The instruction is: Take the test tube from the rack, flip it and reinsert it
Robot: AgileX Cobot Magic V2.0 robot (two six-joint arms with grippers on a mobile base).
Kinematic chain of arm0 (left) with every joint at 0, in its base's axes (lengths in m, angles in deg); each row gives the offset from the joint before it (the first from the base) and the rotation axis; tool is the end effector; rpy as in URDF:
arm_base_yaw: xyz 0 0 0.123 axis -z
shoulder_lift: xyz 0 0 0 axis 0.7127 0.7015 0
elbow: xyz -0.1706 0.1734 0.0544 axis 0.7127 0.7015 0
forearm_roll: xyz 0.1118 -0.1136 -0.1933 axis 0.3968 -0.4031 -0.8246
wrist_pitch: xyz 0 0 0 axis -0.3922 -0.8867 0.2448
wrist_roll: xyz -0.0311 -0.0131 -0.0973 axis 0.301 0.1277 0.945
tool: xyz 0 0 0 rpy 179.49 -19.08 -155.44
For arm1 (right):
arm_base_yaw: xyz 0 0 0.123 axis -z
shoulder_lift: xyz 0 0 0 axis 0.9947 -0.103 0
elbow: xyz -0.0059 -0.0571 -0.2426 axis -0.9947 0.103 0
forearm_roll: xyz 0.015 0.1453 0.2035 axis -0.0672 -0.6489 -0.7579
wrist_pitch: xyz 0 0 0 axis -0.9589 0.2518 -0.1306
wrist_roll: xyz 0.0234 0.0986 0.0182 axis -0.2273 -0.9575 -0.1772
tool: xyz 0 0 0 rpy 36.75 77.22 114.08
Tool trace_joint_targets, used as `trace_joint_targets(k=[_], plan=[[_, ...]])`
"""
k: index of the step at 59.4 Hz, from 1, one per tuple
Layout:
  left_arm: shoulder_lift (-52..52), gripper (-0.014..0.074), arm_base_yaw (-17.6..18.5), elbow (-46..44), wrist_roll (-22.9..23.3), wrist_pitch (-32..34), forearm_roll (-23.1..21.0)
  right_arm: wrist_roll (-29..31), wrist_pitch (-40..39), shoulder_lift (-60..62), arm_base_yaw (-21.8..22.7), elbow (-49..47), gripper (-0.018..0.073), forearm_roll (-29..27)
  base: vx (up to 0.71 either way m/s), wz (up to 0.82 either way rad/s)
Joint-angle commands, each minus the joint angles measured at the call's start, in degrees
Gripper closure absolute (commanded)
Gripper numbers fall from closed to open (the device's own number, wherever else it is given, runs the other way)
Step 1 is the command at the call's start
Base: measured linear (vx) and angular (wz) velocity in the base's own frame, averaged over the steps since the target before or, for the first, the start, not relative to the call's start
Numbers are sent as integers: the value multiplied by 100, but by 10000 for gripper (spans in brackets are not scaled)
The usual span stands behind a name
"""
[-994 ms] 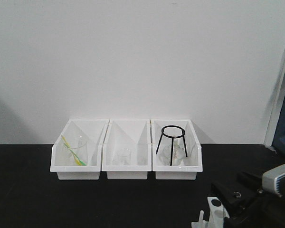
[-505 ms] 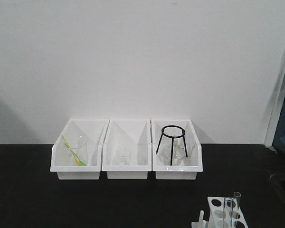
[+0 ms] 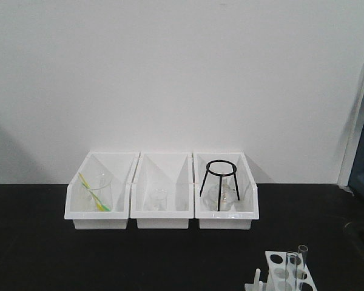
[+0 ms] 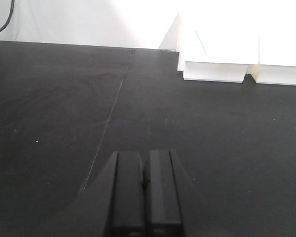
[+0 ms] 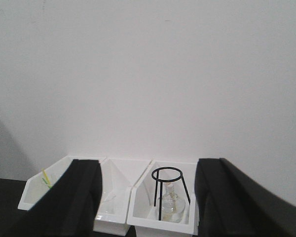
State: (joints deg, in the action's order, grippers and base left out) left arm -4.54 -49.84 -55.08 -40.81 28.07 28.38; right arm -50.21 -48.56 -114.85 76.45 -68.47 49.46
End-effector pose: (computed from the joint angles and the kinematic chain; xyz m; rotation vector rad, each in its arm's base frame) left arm 0.1007 0.0092 0.1753 -0.1796 1.7799 -0.0145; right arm 0.1500 0.0343 0.3246 -0.1479 1.4431 0.2775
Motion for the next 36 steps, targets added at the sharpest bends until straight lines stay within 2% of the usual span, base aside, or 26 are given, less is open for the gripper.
trace_joint_targets(k=[1,5,10,13,19,22,26,28,31,36], plan=[[-72,603,40,5,-1,501,-19,178,-55,-14,28,-171,96,-70,0,0],[-72,603,40,5,-1,501,-19,480,53,-14,28,-171,122,-388,0,0],[-72,603,40,5,-1,501,-19,1221,375,28,28,-171,179,-1210,0,0],[-72,603,40,5,-1,501,-19,1985,632,74,28,-171,227,-1888,0,0],[-72,603,40,5,-1,501,-19,3726,1339,250,28,-171,361,-3634,0,0],[-72,603,40,5,-1,501,-19,4414,1611,377,28,-171,424,-4389,0,0],[-72,603,40,5,-1,501,-19,5370,1980,563,28,-171,531,-5124,0,0],[-72,603,40,5,-1,501,-19,5676,2090,650,28,-171,575,-5342,0,0],[-72,603,40,5,-1,501,-19,6141,2212,808,28,-171,574,-5534,0,0],[-72,603,40,5,-1,501,-19,6318,2335,1158,74,-154,572,-5424,0,0]])
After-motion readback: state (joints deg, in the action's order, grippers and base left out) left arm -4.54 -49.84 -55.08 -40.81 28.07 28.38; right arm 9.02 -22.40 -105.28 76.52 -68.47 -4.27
